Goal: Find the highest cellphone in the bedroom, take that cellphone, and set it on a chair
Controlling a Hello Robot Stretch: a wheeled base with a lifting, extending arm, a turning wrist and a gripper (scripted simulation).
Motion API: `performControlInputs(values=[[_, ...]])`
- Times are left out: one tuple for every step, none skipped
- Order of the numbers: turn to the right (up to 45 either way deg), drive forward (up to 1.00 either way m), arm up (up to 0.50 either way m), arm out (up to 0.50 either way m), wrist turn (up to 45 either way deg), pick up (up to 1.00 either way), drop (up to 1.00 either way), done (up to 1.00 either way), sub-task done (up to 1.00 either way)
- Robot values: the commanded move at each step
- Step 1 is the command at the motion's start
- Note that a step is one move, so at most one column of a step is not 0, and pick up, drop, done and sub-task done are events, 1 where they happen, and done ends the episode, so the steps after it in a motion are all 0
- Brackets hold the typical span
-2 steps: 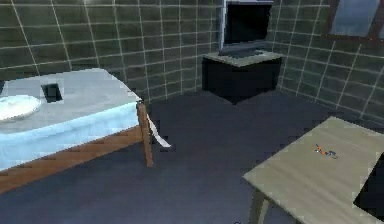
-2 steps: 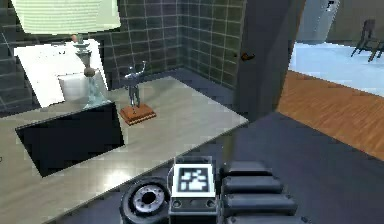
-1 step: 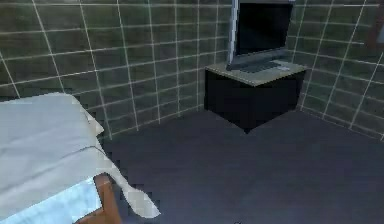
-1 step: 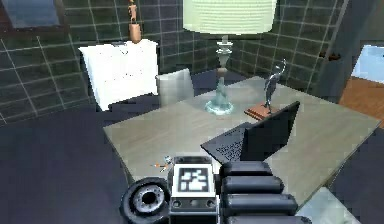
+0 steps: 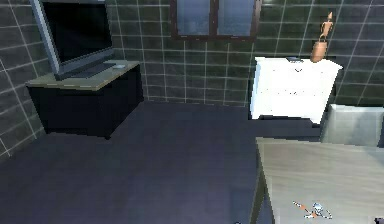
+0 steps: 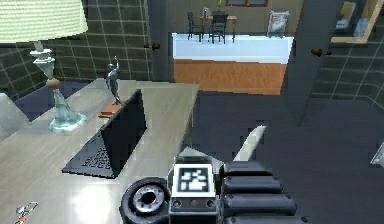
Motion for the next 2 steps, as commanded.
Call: performControlInputs(values=[[3.0,0.00,0.00,0.00,0.0,0.00,0.00,0.00,0.00],[0.0,0.15,0.00,0.00,0.0,0.00,0.00,0.00,0.00]])
